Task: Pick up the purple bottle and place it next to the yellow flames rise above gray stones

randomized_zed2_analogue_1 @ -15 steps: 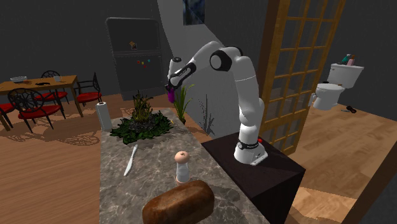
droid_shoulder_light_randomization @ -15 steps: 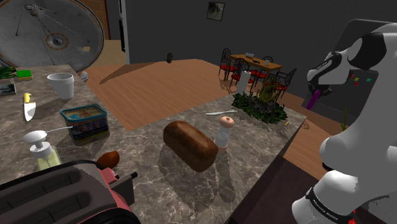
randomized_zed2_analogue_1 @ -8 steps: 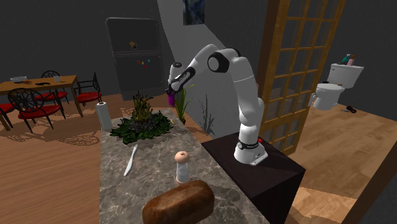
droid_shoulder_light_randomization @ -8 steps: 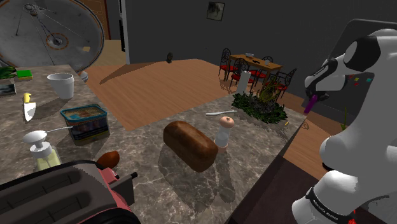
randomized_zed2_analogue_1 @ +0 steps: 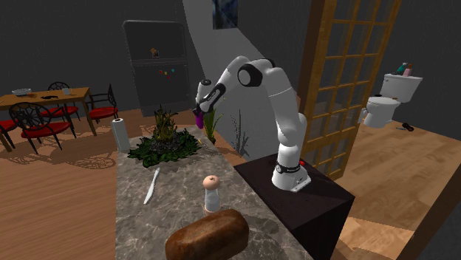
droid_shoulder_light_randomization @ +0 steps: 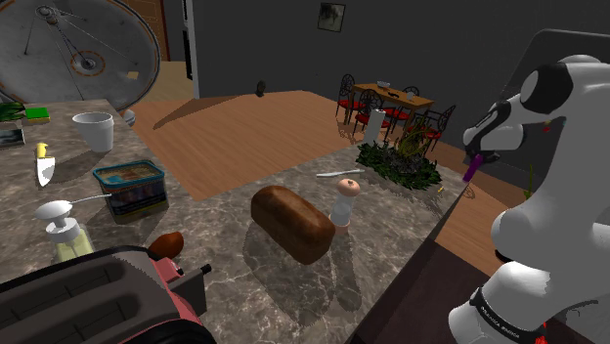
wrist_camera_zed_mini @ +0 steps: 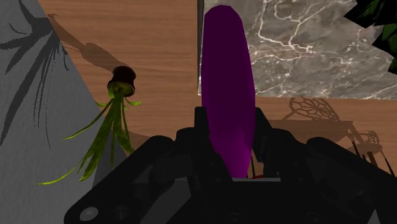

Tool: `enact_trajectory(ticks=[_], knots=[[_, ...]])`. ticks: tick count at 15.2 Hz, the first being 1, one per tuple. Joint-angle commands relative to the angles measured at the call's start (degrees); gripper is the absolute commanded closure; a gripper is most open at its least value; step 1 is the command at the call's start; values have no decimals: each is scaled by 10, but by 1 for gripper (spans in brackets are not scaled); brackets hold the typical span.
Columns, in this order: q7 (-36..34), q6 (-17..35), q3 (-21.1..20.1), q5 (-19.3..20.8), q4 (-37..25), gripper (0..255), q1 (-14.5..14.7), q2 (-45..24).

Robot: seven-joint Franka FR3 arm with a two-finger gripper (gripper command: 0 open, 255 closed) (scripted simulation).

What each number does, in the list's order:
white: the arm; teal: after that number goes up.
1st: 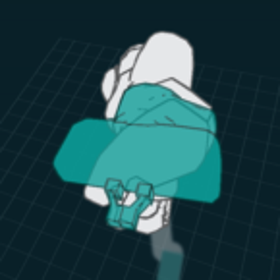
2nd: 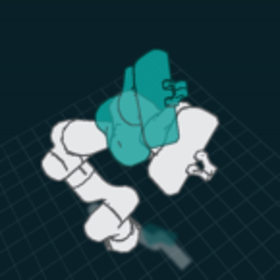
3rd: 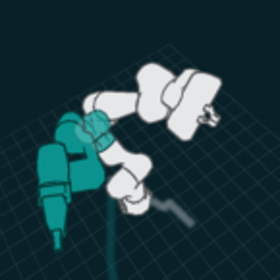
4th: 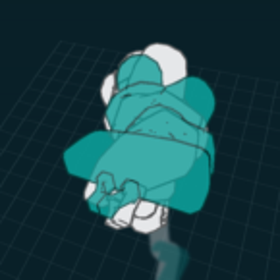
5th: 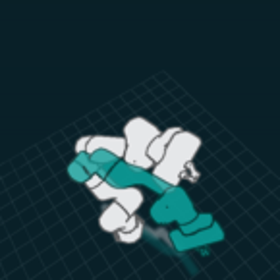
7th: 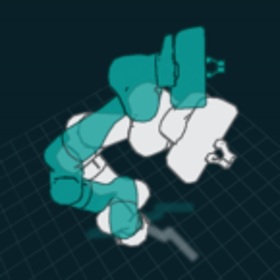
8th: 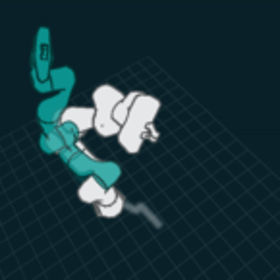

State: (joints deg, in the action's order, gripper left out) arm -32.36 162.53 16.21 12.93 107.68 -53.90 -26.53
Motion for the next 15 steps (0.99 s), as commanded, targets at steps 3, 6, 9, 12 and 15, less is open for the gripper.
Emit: enact_trajectory(ticks=[3, 6, 9, 12, 15], knots=[[-7, 21, 2, 2, 4, 255, 1, -18], [-7, 21, 2, 2, 4, 255, 1, -18], [-7, 21, 2, 2, 4, 255, 1, -18], [-6, 21, 2, 2, 4, 0, 1, -18], [-6, 21, 2, 2, 4, 0, 1, -18]])
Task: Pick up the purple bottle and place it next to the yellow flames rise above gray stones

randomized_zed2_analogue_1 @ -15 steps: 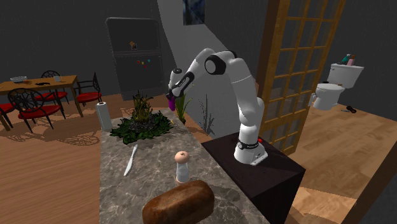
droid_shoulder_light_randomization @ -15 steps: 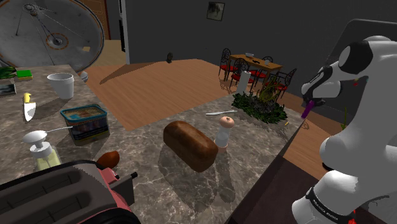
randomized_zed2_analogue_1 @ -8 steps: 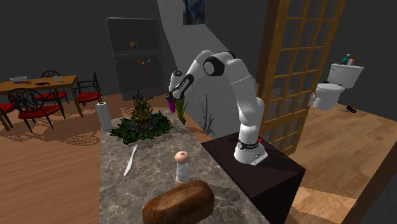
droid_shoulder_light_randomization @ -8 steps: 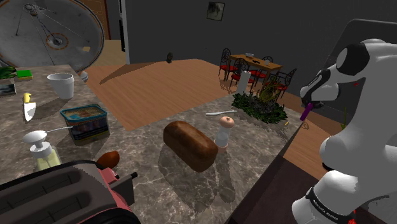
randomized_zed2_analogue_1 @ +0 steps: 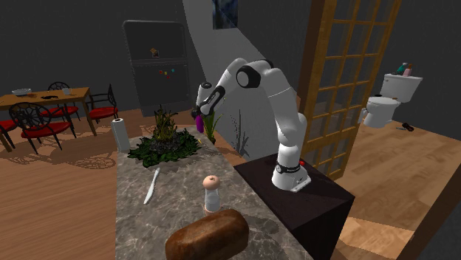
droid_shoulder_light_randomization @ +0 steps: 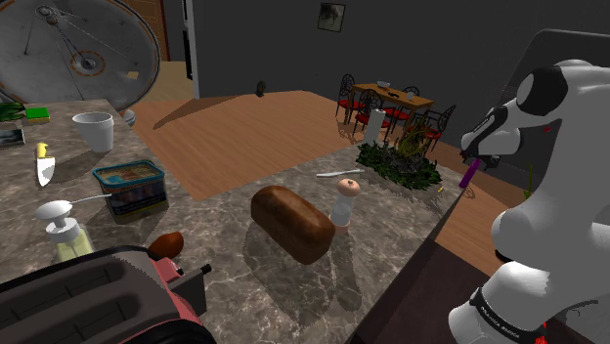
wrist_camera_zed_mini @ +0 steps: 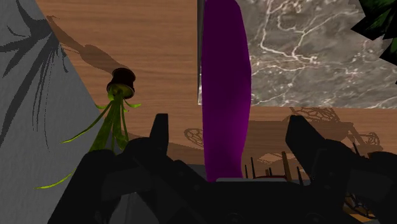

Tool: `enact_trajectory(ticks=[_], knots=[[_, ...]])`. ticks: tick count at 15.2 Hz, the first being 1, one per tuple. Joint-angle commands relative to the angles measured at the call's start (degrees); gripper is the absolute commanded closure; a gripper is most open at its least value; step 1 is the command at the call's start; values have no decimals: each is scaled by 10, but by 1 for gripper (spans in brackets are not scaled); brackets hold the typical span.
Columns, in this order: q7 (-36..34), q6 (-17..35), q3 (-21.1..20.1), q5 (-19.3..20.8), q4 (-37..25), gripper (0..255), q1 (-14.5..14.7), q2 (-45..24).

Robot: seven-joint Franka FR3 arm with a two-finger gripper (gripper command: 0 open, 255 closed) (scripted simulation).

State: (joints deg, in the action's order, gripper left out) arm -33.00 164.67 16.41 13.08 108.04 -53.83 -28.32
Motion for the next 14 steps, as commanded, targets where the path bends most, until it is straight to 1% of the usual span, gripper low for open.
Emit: enact_trajectory(ticks=[1, 2, 6, 14], knots=[[0, 0, 0, 0, 0, 0, 0, 0], [0, 0, 0, 0, 0, 0, 0, 0], [-14, -30, 19, 22, 49, 0, 29, 77], [-15, -30, 18, 22, 49, 0, 29, 77]])
